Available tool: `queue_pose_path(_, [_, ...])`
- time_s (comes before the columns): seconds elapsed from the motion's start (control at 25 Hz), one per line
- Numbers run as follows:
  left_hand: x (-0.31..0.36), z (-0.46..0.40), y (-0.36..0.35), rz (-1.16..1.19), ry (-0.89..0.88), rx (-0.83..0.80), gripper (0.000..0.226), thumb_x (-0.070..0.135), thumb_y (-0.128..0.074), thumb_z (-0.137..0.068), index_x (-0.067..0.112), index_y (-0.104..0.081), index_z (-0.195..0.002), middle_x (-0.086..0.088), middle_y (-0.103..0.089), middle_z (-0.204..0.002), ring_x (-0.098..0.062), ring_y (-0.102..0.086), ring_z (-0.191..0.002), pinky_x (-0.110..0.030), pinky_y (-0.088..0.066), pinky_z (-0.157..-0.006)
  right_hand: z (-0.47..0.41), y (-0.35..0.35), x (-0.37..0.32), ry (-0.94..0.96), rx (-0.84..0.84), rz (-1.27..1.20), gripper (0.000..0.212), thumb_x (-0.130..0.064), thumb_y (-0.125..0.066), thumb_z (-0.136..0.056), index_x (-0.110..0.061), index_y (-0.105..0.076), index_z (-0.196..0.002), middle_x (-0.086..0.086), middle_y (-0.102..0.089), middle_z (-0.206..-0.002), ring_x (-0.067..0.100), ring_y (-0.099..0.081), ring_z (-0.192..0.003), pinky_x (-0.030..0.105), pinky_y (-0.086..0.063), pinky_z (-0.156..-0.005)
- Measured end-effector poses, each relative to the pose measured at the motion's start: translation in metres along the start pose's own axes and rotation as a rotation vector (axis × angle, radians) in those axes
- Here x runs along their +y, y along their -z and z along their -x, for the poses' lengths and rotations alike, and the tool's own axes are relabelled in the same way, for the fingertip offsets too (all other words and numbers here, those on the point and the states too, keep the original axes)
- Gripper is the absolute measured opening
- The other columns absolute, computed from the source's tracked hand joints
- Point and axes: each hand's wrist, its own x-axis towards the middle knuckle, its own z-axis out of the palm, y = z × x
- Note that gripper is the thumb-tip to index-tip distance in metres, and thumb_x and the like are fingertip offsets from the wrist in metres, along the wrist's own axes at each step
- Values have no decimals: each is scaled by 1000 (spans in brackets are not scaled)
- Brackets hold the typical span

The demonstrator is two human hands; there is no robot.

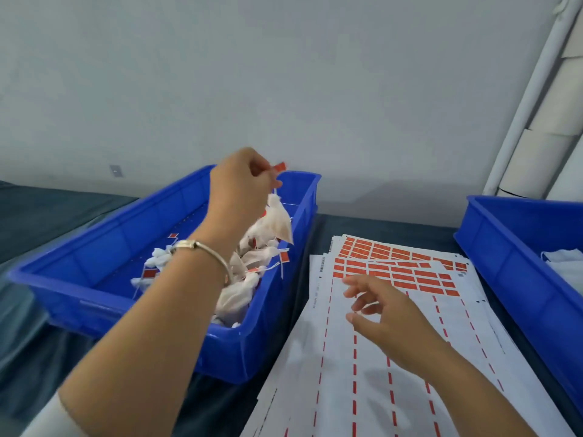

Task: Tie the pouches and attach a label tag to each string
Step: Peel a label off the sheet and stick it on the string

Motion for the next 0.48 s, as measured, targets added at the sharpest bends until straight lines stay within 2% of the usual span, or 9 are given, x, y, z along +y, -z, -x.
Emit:
queue_pose_path(0.08, [-10, -26, 13, -83, 18, 47, 24, 6, -54, -88, 22, -49, -71, 6, -66, -67, 0, -66, -61, -26, -49, -53, 4, -8, -1, 6, -66, 38, 41, -25, -70, -84, -54, -43, -96, -30, -52, -98, -3, -58, -88, 0, -44, -65])
queue_pose_path(0.16, [-22, -47, 16, -152, 38, 72, 24, 6, -50, -89, 23, -46, -72, 4, -65, -70, 5, -62, -59, -18, -44, -50, 7, -16, -2, 9, -113, 73, 41, -26, -69, -84, -55, -42, -95, -30, -51, -98, -4, -57, -89, 0, -44, -69])
queue_pose_path(0.24, [-36, -61, 12, -223, 58, 61, 19, 5, -46, -90, 19, -46, -77, -1, -66, -79, -1, -59, -63, -19, -38, -50, 8, -21, -3, 6, -141, 95, 42, -28, -69, -85, -56, -40, -95, -31, -50, -97, -4, -57, -89, -1, -43, -70])
queue_pose_path(0.36, [-59, -72, 5, -260, 74, 69, 10, 5, -43, -91, 12, -48, -87, -8, -65, -91, -18, -61, -77, -25, -39, -54, 11, -21, -3, -10, -158, 114, 40, -29, -67, -86, -56, -39, -96, -33, -48, -98, -4, -57, -90, -1, -43, -70])
queue_pose_path(0.48, [-81, -71, 1, -356, 123, -31, 7, 8, -44, -93, 8, -50, -89, -1, -63, -90, -20, -57, -76, -26, -37, -51, 14, -18, -2, -31, -158, 130, 37, -31, -65, -88, -55, -40, -100, -33, -47, -98, -4, -56, -91, -1, -43, -69])
